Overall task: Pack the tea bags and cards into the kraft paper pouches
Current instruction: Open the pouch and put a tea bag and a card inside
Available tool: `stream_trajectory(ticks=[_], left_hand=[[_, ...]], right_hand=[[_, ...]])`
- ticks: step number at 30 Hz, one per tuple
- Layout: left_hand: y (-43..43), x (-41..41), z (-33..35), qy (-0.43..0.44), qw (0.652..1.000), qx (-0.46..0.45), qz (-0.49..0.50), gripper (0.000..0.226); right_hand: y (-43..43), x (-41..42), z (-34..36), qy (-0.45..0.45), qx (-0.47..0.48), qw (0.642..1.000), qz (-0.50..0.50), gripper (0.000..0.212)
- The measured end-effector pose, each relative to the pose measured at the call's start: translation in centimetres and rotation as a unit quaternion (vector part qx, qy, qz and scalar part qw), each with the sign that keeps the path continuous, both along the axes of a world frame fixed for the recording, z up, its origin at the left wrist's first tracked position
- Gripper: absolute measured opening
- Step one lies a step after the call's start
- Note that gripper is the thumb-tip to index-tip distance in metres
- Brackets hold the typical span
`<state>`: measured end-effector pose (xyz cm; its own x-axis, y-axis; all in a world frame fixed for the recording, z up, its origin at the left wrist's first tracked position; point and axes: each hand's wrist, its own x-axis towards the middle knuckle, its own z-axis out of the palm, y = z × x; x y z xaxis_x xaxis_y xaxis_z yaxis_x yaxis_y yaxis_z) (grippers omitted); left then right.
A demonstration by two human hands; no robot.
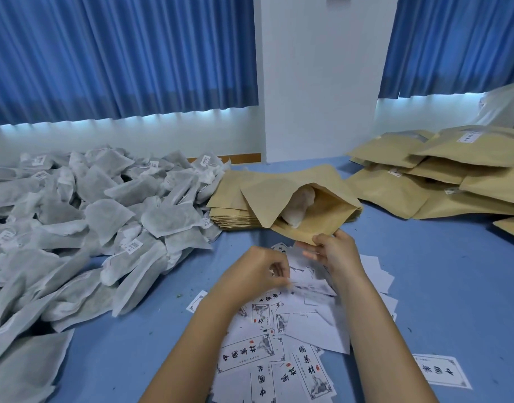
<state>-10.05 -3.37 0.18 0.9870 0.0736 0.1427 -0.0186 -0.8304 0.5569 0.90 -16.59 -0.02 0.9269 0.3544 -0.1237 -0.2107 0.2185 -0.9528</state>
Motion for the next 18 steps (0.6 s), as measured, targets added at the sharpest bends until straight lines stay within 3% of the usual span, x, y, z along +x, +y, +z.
stream_trajectory(ticks=[4,10,13,15,18], left_hand=[[-0.2,-0.3,0.2,-0.006,0.987,-0.154,0.036,0.018],[-1.6,0.1,1.3,-0.042,0.947,-0.299,0.107,0.024],[-3.2,1.3,2.1,-0.096,0.966,-0.179,0.159,0.02],[-4.1,2.6,3.1,-0.145,0.976,-0.056,0.153,0.033],[-4.2,5.8,3.7,-0.176,0.955,0.163,0.175,0.04]], right_hand=[[0.0,-0.1,-0.4,-0.02,-0.054,0.998,-0.025,0.026],[0.8,-0.5,-0.4,-0.02,-0.032,0.999,0.002,0.024],[1.0,-0.7,-0.2,-0.026,-0.03,0.999,0.011,0.025],[1.1,-0.9,-0.3,-0.022,-0.025,0.999,0.013,0.026],[1.2,-1.3,-0.5,-0.027,-0.025,0.999,0.029,0.023]])
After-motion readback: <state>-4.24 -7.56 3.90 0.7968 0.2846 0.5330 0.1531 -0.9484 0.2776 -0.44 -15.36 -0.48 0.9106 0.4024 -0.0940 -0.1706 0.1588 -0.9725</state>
